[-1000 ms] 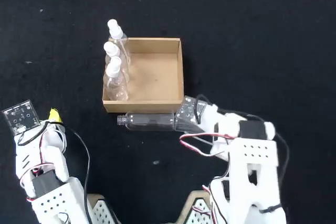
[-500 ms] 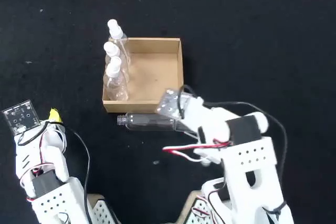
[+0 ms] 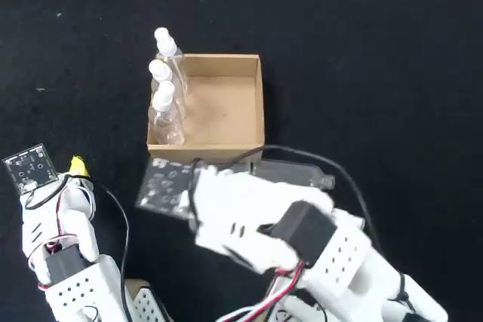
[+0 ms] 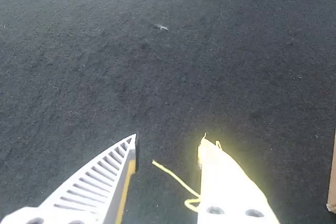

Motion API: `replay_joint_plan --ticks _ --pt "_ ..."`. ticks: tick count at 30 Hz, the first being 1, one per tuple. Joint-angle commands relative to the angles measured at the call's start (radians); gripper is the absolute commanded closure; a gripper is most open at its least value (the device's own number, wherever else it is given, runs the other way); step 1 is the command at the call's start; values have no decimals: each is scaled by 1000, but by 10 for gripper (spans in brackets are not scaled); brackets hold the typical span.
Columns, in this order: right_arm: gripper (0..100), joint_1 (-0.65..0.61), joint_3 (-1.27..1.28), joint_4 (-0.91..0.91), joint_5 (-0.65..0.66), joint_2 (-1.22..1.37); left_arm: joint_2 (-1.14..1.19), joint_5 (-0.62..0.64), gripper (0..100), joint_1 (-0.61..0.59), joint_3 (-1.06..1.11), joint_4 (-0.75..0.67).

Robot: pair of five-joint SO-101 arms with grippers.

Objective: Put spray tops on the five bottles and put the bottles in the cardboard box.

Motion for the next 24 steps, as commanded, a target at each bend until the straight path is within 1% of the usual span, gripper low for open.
replay_joint_plan --ticks 1,3,5,7,8,10,12,15,18,20,22,24 --pt "842 -63 42 -98 -95 -10 2 5 923 -8 18 -25" --pt "752 -86 73 -141 -124 -15 2 5 923 -8 18 -25" --pt "690 -100 73 -158 -126 -19 2 5 923 -8 18 -25" --pt "678 -94 31 -137 -126 -19 2 5 923 -10 18 -25" --pt "685 -78 2 -112 -124 -19 2 5 923 -12 18 -25" --pt "725 -9 -64 -43 -89 -19 2 5 923 -13 18 -23" --pt "792 98 -124 37 -17 -19 2 5 923 -13 18 -23" --pt "863 299 -166 169 123 -18 2 5 923 -10 18 -25" --pt "871 520 -163 295 325 -18 2 5 923 -8 18 -25" --pt "871 672 -142 347 465 -18 2 5 923 -8 18 -25" --pt "871 824 -90 353 582 -18 2 5 923 -8 18 -25" --pt "871 947 -1 331 681 -12 2 5 923 -8 18 -25"
